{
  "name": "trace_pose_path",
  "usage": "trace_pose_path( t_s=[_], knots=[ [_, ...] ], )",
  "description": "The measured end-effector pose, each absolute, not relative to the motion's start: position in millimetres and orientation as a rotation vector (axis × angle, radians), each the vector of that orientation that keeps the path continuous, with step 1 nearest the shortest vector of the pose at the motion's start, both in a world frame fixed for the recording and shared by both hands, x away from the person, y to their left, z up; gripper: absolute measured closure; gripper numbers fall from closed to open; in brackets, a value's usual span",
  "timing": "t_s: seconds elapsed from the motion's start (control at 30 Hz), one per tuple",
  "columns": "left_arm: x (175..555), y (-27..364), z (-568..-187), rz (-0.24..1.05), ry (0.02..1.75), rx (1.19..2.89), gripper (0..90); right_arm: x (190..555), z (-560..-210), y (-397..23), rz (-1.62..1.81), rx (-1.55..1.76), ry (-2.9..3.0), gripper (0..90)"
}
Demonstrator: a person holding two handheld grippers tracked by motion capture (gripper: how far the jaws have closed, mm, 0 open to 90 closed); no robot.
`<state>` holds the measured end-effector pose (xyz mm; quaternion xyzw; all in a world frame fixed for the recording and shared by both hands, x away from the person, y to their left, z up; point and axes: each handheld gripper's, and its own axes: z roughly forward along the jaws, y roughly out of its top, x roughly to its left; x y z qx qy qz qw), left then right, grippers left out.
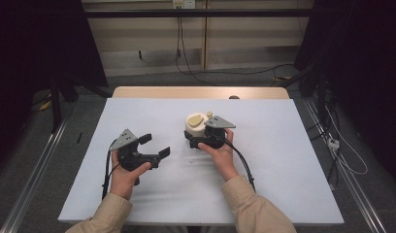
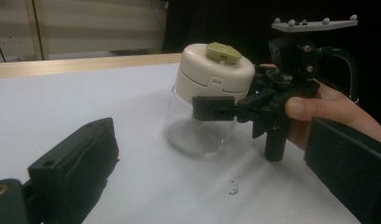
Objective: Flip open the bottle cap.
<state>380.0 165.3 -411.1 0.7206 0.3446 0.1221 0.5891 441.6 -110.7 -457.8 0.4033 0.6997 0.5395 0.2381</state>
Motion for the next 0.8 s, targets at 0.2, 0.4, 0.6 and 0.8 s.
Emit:
trace_pose_path(
  t_s=[0.2, 0.4, 0.6, 0.8],
  knots=[
    [385, 158, -410, 0.272, 0.803, 1.696, 4.9, 442, -458, -111, 1.479, 1.104, 1.918, 6.5],
    [389, 149, -408, 0.254, 0.793, 1.705, 8.8, 442, -458, -111, 1.479, 1.103, 1.918, 6.5],
    [393, 142, -405, 0.252, 0.776, 1.715, 15.5, 442, -458, -111, 1.477, 1.101, 1.920, 6.5],
    [398, 138, -402, 0.246, 0.776, 1.725, 23.6, 442, -458, -111, 1.478, 1.103, 1.920, 6.5]
  ],
)
